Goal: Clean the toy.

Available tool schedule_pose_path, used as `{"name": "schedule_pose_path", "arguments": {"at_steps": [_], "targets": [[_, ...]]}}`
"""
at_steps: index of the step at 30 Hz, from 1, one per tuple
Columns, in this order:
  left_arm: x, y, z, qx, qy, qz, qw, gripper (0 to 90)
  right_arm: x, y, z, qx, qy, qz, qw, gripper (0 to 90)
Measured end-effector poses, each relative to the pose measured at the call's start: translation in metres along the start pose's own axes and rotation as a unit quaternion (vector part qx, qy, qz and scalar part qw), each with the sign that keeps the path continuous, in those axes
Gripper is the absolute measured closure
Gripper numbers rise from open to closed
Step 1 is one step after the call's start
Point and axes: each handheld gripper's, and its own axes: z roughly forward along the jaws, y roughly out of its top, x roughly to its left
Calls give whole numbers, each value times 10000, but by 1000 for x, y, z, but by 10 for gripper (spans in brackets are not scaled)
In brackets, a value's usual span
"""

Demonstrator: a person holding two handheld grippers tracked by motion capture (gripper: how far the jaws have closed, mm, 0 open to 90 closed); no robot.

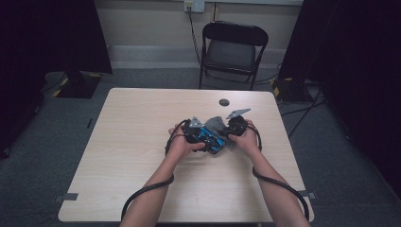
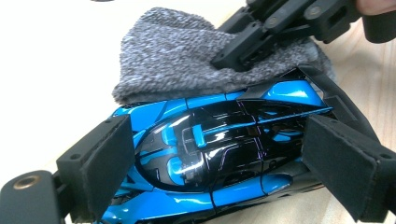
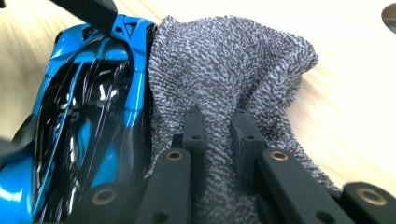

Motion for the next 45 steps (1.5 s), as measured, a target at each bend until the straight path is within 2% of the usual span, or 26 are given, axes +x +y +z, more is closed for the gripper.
{"name": "schedule_pose_path", "arguments": {"at_steps": [22,45], "targets": [[0,0,0,11,2,11,10000,95,1,-25,-29,46,109,-76,9999,787],[0,1,0,16,1,15,10000,95,12,-65,-69,3,179,44,9998,787]]}}
